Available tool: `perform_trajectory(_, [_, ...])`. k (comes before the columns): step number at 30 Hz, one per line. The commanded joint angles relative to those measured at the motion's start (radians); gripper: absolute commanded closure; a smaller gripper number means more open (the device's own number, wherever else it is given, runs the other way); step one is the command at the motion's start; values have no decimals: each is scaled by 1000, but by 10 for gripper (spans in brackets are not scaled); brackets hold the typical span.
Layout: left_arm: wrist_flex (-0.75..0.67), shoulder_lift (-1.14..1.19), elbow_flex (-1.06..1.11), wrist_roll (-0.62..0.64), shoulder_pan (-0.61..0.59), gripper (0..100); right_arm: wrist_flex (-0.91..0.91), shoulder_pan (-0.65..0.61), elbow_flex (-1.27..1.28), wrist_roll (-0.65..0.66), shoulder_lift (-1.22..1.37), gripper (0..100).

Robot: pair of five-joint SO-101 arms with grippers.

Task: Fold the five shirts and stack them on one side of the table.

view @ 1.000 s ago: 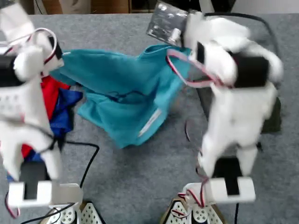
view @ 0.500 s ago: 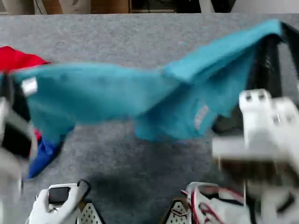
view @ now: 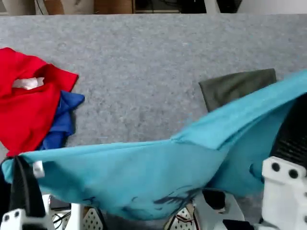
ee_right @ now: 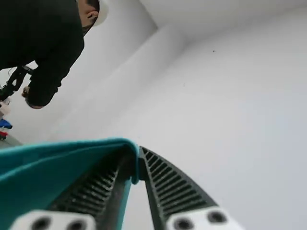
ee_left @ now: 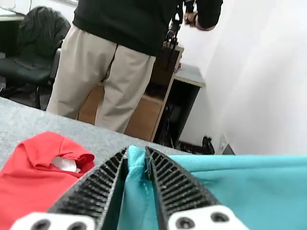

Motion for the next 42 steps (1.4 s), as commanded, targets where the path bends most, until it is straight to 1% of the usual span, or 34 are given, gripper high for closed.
perform_trajectory(1, [9, 13, 34, -11, -14, 982, -97, 12, 8, -12, 62, 998])
perform_trajectory(3, [8, 33, 25, -11, -14, 982, -98, 7, 8, -12, 90, 998])
perform_trajectory(6, [8, 70, -6, -6, -6, 982, -54, -54, 8, -5, 114, 998])
perform_trajectory(9, [8, 130, -81, -5, -5, 982, 25, -76, 8, -5, 117, 998])
perform_trajectory(11, [9, 173, -133, -3, -5, 982, 41, -76, 1, -5, 117, 998])
perform_trajectory(20, [9, 259, -342, -3, -5, 982, 38, -73, -41, -8, 107, 998])
perform_trajectory(31, [9, 282, -496, -3, -5, 982, -5, -71, -186, -5, 96, 998])
perform_trajectory(38, [9, 283, -500, -5, -5, 982, 6, -71, -222, -14, 104, 998])
perform_trajectory(42, [8, 283, -428, -6, -5, 982, 54, -74, -137, -14, 134, 998])
